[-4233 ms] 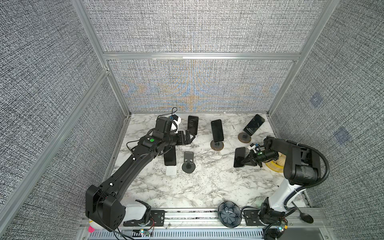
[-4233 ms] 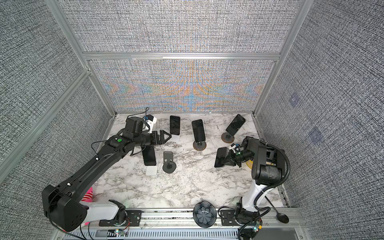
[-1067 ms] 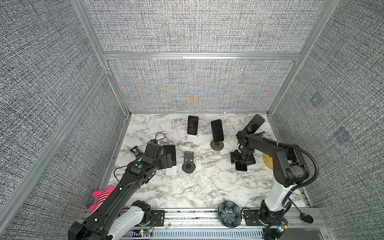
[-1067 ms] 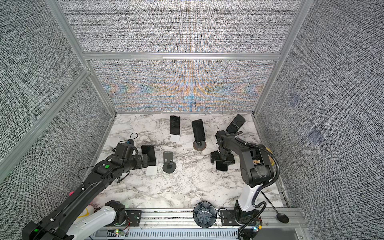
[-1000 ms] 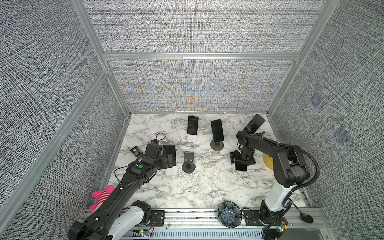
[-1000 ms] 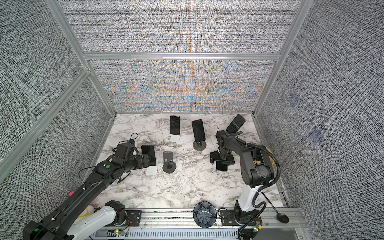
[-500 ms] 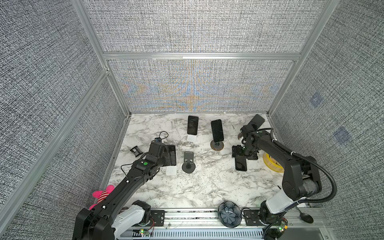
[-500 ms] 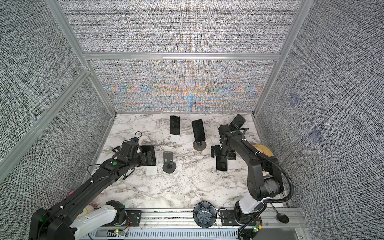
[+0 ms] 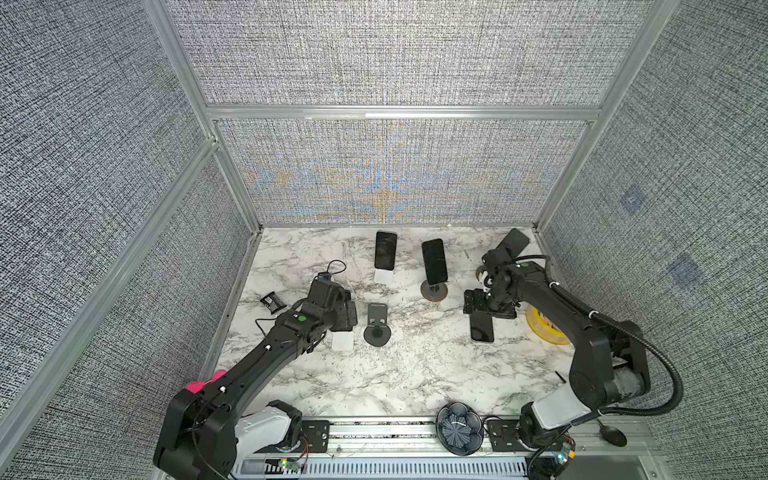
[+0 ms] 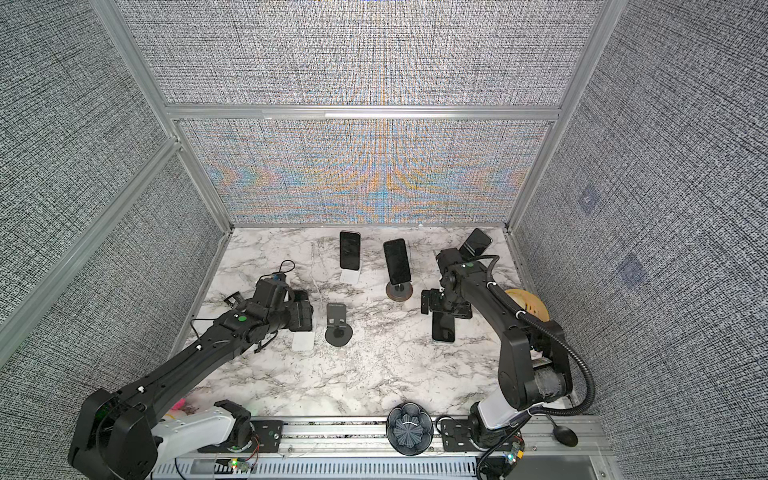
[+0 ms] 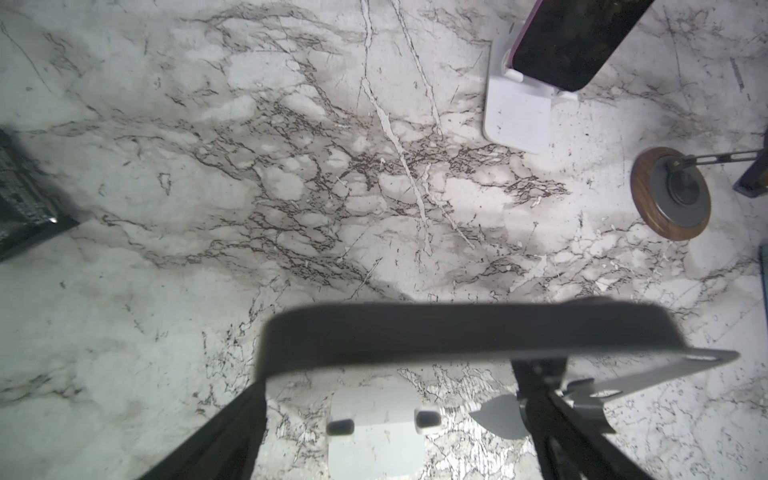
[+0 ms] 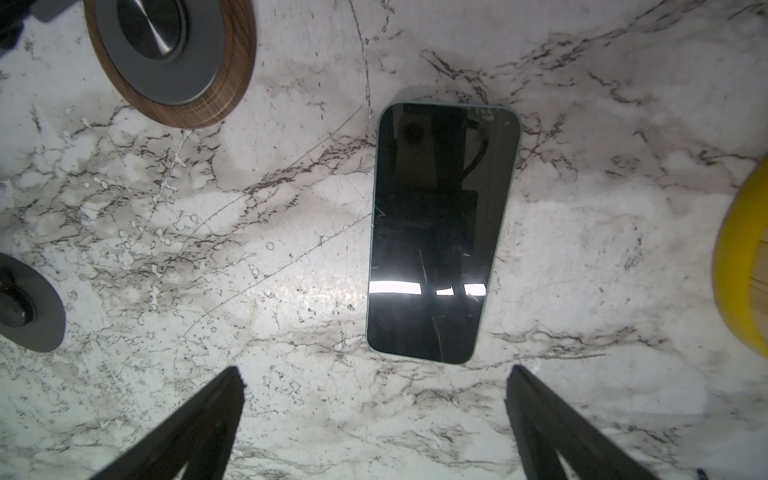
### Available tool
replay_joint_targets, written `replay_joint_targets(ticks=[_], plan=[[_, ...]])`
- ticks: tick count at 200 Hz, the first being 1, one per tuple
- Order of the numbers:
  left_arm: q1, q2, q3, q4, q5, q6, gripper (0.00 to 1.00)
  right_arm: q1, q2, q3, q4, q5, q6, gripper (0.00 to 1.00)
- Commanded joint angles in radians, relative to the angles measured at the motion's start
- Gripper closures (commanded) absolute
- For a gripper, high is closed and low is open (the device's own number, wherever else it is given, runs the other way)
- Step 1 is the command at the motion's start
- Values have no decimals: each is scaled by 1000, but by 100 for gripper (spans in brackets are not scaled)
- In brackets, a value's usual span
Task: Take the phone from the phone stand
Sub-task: 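Lower the left gripper over the black phone on the white stand, then close the left gripper on the black phone and lift it off the white stand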
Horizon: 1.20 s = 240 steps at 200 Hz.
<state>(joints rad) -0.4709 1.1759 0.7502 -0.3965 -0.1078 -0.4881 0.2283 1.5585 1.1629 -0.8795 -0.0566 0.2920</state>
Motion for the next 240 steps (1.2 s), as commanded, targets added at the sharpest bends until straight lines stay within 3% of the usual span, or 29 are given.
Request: replay_joint_targets(ticks=[1,39,90,240], plan=[[-4,21,13,17,-31,14,1,2,-13,-9,-2,18,-3,1],[-10,63,20,26,-38,15,2,3,-11,-10,3,13,-6,1],[-20,103,39,19,-47,23,14,2,-5,-7,10,2,-13,1],[-31,111,85,-40,-67,18,29,2,-26,-14,5,2,-14,1]])
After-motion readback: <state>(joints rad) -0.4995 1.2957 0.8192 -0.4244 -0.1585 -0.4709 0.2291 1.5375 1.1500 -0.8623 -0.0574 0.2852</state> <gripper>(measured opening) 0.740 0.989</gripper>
